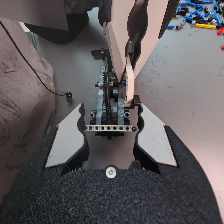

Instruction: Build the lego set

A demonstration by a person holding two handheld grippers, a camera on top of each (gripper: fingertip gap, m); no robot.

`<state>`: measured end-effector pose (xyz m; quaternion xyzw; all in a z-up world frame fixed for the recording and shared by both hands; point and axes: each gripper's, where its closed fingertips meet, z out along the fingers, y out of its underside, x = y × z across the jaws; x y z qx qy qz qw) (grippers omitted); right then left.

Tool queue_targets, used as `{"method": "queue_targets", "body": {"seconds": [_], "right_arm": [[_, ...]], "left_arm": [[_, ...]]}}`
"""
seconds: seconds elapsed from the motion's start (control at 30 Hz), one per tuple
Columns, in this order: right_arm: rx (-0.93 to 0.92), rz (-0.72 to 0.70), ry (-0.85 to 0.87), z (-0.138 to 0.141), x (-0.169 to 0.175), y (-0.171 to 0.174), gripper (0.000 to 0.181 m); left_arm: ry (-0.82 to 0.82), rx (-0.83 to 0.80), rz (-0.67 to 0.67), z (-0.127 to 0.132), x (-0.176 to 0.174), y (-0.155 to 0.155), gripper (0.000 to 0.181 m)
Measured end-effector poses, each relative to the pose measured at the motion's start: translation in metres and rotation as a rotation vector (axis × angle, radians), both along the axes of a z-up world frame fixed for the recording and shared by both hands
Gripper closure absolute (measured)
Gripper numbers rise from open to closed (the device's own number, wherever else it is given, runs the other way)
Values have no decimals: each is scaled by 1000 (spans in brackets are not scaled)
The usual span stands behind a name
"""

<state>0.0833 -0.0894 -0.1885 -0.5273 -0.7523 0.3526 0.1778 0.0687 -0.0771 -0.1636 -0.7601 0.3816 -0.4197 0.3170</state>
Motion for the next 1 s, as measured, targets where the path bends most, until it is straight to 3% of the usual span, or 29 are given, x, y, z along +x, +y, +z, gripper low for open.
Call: {"method": "queue_targets", "body": {"seconds": [0.13, 0.4, 0.77, 0.9, 1.0], "right_arm": [[32, -51, -23, -3, 0, -1, 101], [79, 41, -66, -6, 6, 1, 104], [93, 108, -99, -7, 11, 7, 110], [167, 83, -41, -2, 0, 23, 110], [329, 59, -10, 4, -8, 48, 108]], "left_arm": [[32, 16, -27, 1, 3, -4, 173], [74, 12, -112, 5, 13, -12, 172], [23, -142, 13, 5, 9, -11, 172], [-4, -205, 84, -2, 0, -5, 172], [-59, -257, 185, -4, -7, 8, 172]]}}
